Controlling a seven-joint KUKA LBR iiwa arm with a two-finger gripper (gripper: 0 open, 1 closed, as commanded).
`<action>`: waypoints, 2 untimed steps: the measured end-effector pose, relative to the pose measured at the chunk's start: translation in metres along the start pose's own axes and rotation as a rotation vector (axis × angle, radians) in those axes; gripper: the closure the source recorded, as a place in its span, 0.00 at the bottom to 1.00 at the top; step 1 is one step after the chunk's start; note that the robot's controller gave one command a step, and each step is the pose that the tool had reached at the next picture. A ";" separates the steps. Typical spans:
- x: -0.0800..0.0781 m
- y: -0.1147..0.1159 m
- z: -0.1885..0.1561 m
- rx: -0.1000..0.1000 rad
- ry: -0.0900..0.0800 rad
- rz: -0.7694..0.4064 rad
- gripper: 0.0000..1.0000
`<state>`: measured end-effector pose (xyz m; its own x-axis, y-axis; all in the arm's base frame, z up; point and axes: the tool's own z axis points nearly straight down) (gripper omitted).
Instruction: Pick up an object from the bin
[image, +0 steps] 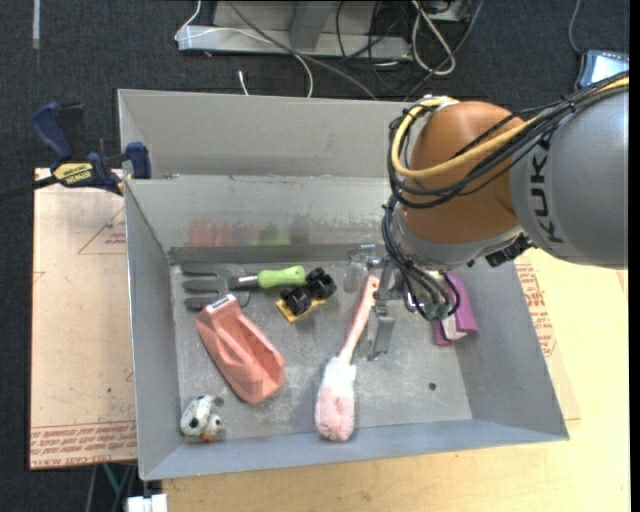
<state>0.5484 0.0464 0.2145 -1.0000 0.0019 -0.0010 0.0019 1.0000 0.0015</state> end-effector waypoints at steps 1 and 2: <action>0.000 0.000 0.000 0.000 0.000 0.000 0.00; -0.001 0.014 0.024 0.001 -0.013 -0.028 0.00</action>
Offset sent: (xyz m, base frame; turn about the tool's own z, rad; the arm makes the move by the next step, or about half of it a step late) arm -0.0048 0.0466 -0.0821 -0.0869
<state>0.5499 0.0606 0.1905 -0.9996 -0.0260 -0.0139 -0.0260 0.9997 0.0001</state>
